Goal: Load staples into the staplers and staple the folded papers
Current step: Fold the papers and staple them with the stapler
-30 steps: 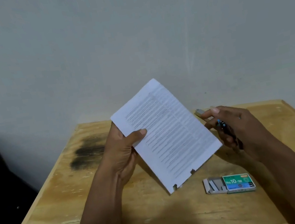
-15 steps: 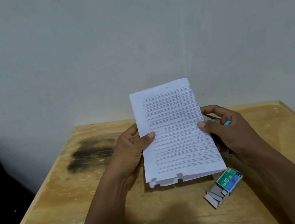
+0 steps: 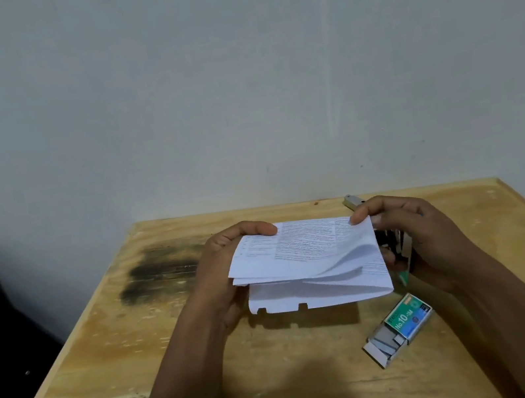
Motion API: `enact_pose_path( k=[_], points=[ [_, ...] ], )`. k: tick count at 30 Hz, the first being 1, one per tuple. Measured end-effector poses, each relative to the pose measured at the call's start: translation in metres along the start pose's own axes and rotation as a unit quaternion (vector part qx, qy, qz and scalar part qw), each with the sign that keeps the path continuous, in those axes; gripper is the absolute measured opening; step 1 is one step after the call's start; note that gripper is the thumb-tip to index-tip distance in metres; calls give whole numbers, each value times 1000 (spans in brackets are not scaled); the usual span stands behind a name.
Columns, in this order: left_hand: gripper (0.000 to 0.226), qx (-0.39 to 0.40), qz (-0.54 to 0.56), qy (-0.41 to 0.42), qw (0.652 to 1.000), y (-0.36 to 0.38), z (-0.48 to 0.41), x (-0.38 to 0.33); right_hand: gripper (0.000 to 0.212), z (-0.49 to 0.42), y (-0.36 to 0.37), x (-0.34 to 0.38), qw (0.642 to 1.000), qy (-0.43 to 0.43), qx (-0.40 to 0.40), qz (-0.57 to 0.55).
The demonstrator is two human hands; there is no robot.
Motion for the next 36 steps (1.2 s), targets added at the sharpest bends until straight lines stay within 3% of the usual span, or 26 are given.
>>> enact_pose_path(
  k=[2, 5, 8, 11, 13, 20, 26, 29, 31, 33, 36],
  points=[
    [14, 2, 27, -6, 1000, 0, 2, 0, 29, 0, 4, 0, 1000, 1, 16, 1],
    [45, 24, 71, -20, 997, 1, 2, 4, 24, -1, -2, -2, 998, -2, -27, 53],
    [54, 19, -8, -41, 999, -1, 0, 10, 4, 0, -12, 0, 991, -22, -96, 86],
    [62, 19, -38, -49, 998, 0, -2, 17, 14, 1, -16, 4, 989, -50, -119, 67],
    [60, 13, -35, -24, 999, -3, -2, 13, 20, 2, -13, 7, 989, -51, -115, 72],
    [53, -45, -64, 50, 996, -17, -1, -5, 12, 6, -5, 15, 983, -13, -94, 158],
    [51, -120, 20, 95, 988, -23, -1, -4, 16, 0, 1, 4, 986, 2, -89, 141],
    [71, -62, 111, 72, 989, -1, -6, 7, 19, 3, -8, 5, 985, -33, -156, 71],
    [75, 7, 83, 21, 996, 25, -6, 19, 20, 5, -11, 4, 981, -40, -186, 40],
    [62, 44, 24, -10, 999, 46, -3, 30, 20, 6, -9, 1, 978, -32, -198, 48],
    [34, 14, -21, -6, 1000, 51, -3, 39, 21, 6, -2, 2, 977, -32, -189, 90]
  ],
)
Point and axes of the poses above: each hand's wrist, its own z-axis away from the middle knuckle, its own y-axis out of the palm, x = y × z, the point moved 9 cm from there along -z, towards the middle knuckle, and after that the axes turned 13 degrees about x, right-handed, at the moved point
